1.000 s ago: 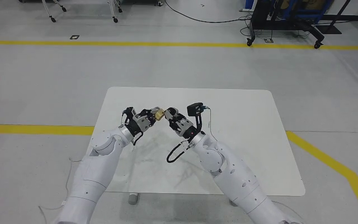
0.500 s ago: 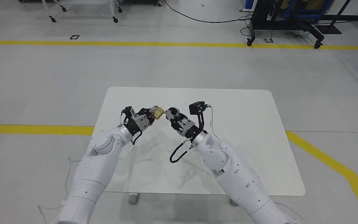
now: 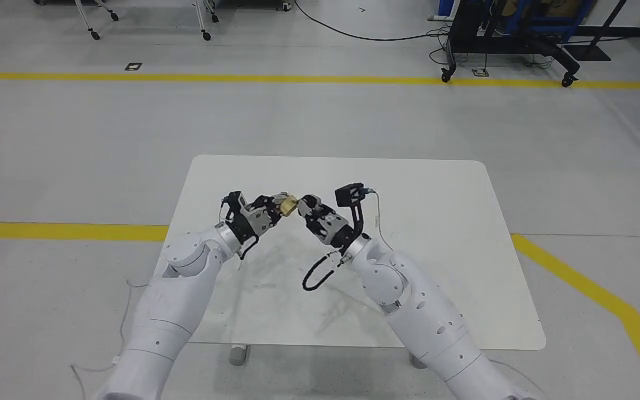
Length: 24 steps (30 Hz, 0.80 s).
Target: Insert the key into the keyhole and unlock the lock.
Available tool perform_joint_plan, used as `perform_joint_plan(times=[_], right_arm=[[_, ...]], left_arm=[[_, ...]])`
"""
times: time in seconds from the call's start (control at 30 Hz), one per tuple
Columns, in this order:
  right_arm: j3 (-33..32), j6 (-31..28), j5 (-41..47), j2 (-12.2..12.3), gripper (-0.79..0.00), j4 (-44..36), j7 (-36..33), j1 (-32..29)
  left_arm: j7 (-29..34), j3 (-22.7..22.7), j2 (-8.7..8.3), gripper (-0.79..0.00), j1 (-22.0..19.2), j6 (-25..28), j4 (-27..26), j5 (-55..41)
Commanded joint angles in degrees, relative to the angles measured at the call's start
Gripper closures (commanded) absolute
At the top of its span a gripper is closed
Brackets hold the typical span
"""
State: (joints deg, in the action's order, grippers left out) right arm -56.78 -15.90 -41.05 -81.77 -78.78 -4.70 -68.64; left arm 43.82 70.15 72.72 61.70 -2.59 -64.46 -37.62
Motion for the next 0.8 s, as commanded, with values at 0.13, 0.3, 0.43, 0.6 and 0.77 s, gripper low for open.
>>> perform_joint_plan(times=[0.13, 0.3, 0.43, 0.6, 0.77], right_arm=[[0.42, -0.27, 0.02, 0.01, 0.000, -0.16, -2.63, 0.11], [0.52, -0.07, 1.02, -0.04, 0.000, -0.24, -4.34, 0.14], [-0.68, -3.70, 14.61, -0.41, 0.000, -0.91, -6.51, -0.78], [-2.84, -2.85, 32.99, -0.53, 0.000, -1.89, -14.87, -1.23], [-3.38, 4.02, 40.86, -0.22, 0.000, -2.04, -24.37, -1.22]], left_arm=[[0.12, 0.41, -0.06, 0.000, 0.06, -0.07, 0.01, -0.50], [-0.09, 0.55, -0.11, 0.000, 0.16, 0.26, -0.18, -0.20], [-1.00, 1.22, -0.25, 0.000, 0.38, 1.76, -0.60, 0.40], [-1.24, 2.46, -0.52, 0.000, 0.66, 3.00, -0.79, 0.74], [-1.11, 2.57, -0.75, 0.000, 0.86, 4.88, -1.36, 3.27]])
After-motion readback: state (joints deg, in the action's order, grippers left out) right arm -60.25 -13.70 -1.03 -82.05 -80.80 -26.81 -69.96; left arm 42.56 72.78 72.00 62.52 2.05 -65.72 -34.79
